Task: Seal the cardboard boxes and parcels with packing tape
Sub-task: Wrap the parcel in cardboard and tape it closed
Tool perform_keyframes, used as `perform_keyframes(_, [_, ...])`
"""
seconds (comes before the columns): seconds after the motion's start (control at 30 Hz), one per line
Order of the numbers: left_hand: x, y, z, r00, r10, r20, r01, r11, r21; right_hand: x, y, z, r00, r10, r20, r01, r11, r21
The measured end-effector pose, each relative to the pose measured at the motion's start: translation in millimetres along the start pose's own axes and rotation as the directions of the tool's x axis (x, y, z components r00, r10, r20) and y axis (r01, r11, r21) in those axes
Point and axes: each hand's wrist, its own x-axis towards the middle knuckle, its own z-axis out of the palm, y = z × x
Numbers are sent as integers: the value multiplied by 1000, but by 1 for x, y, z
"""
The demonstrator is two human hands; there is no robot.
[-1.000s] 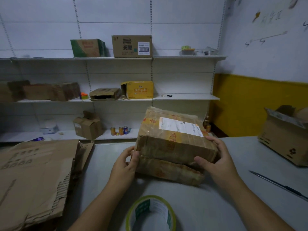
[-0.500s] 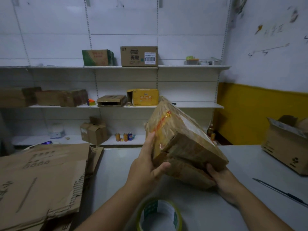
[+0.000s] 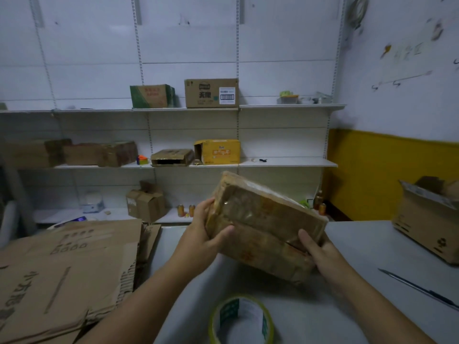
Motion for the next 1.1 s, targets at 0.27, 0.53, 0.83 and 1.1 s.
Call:
perform_keyframes(0.27, [-10,1,0,987,-159,-22,144,940,-309,-17,-42,-1,957,-233,173,249,965,-82])
perform_keyframes(0.53, [-17,13,5,995,-97,17,98,982,-161,-32,-56,6,956,-285,66,291,902,-319])
perform_keyframes(0.83, [-11,24,-34,944,-15,-330,-31,990,-136,-19,-85,-11,969,-233,86,247,945,-214])
perform_keyframes(1.1, [-6,42,-36,935,74,-347,-36,993,116,-9,-129,-14,991,-61,116,98,934,-345])
